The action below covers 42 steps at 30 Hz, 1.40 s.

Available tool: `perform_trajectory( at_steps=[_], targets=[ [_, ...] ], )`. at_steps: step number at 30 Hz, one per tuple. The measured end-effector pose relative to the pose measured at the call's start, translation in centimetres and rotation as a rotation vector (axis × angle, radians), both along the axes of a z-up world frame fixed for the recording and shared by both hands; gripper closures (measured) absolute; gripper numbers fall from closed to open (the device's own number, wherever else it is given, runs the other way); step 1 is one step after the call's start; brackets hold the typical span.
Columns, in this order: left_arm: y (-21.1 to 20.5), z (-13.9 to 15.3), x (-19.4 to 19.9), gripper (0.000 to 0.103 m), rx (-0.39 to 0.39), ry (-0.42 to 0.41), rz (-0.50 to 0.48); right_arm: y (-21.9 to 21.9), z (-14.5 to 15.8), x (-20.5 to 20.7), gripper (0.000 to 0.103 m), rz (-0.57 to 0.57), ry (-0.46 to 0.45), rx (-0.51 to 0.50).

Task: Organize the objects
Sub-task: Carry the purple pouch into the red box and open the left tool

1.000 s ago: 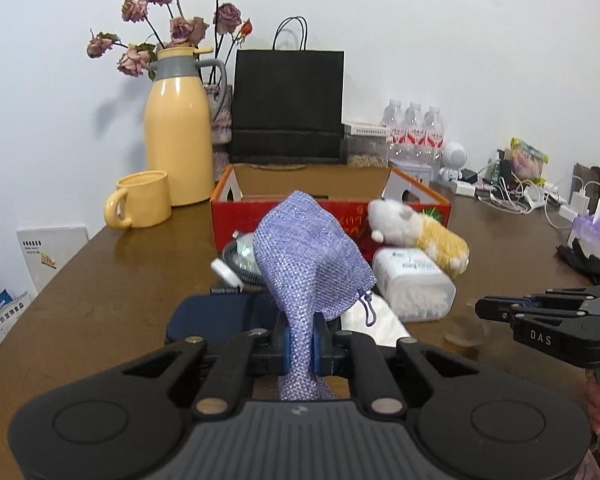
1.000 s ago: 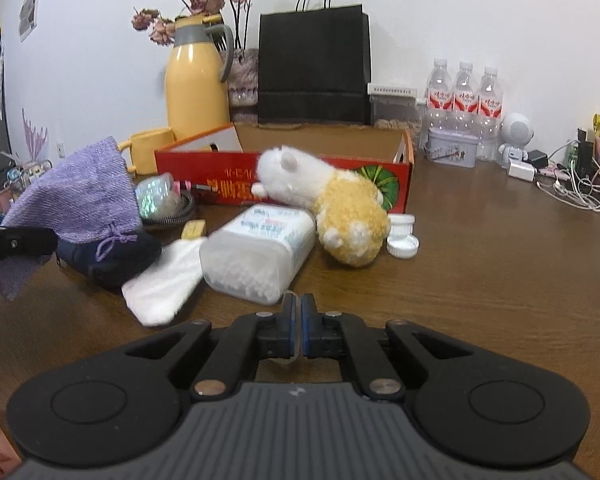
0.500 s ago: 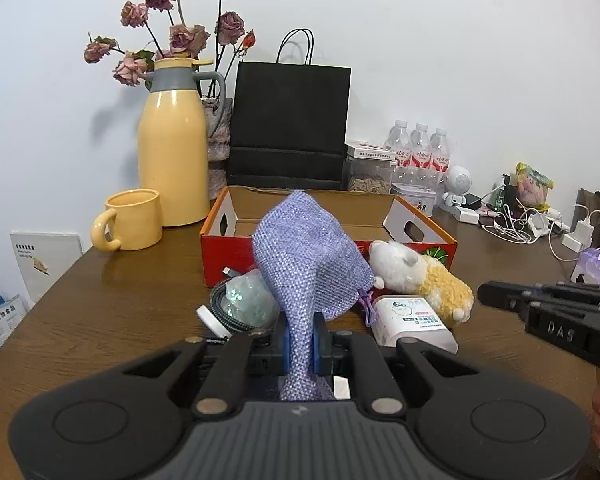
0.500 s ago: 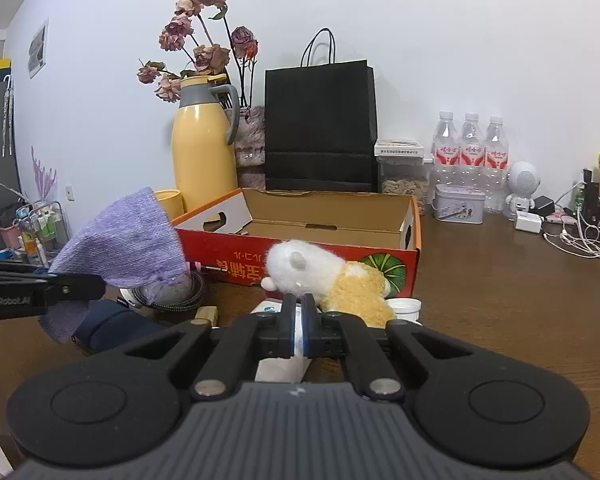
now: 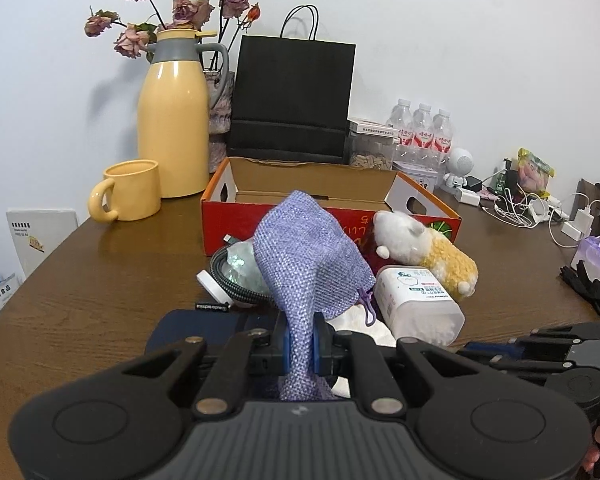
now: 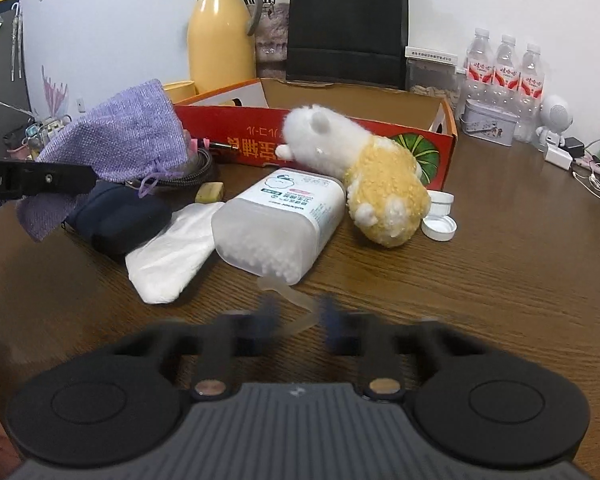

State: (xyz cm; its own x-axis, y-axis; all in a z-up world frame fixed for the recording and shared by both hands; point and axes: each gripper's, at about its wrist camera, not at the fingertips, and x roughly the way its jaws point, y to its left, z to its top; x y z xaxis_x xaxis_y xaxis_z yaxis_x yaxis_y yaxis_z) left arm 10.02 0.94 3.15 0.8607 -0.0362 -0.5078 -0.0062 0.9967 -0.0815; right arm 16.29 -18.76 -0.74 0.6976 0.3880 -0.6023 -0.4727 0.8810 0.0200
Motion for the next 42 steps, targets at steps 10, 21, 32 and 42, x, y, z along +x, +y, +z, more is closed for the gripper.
perform_trajectory(
  at_steps=[10, 21, 32, 42],
  targets=[
    [0.2, 0.5, -0.5, 0.094, -0.002, -0.015, 0.006, -1.7, 2.2, -1.9, 0.101, -0.021, -0.086, 0.082],
    [-0.5, 1.9, 1.6, 0.094, 0.004, -0.046, 0.0, -1.9, 5.6, -0.7, 0.101, -0.044, -0.2, 0.126],
    [-1.2, 3.7, 7.3, 0.094, -0.002, -0.074, 0.012, -0.6, 7.8, 3.6, 0.1, -0.052, -0.267, 0.146],
    [-1.4, 4.8, 12.5, 0.094, -0.011, -0.094, 0.017, 0.7, 8.5, 8.3, 0.1, -0.076, -0.272, 0.16]
  ],
)
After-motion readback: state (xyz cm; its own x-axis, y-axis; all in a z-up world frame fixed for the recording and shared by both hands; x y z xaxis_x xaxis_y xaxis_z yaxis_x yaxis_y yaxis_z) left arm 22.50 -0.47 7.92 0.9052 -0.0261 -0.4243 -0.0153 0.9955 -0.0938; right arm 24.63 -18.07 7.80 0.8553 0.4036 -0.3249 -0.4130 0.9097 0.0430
